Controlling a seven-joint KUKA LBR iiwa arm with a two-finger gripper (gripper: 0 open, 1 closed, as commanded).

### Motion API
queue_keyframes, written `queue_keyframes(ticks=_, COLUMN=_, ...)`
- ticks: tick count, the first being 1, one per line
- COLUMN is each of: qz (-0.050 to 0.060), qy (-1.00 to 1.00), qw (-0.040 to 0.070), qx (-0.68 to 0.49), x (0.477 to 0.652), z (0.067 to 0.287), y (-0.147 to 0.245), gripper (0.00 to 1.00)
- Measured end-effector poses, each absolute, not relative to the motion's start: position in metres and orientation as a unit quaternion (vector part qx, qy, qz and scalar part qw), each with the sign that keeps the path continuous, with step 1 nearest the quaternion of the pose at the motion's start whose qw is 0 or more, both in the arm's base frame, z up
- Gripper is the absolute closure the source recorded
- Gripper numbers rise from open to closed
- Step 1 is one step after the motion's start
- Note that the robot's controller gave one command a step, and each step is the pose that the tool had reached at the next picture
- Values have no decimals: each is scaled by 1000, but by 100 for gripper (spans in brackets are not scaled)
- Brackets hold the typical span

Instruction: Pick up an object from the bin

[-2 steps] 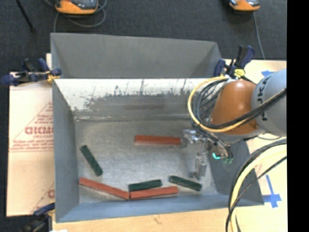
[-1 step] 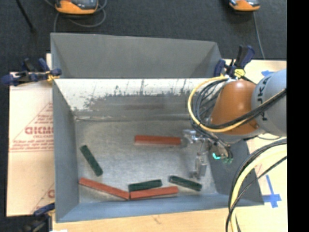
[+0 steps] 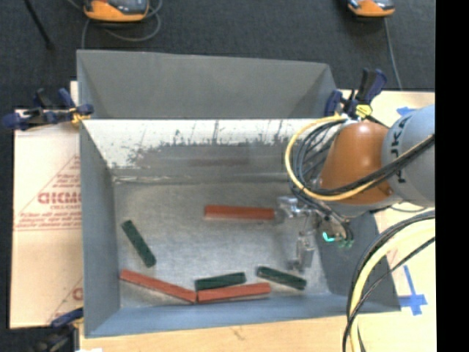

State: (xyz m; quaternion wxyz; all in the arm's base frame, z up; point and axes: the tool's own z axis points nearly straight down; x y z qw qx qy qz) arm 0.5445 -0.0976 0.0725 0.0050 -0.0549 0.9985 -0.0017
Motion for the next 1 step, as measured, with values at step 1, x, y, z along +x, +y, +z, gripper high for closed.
queue_keyframes(ticks=1, qz=-2, qy=998, qw=5, qx=-55, x=544, z=73, y=-98, gripper=0)
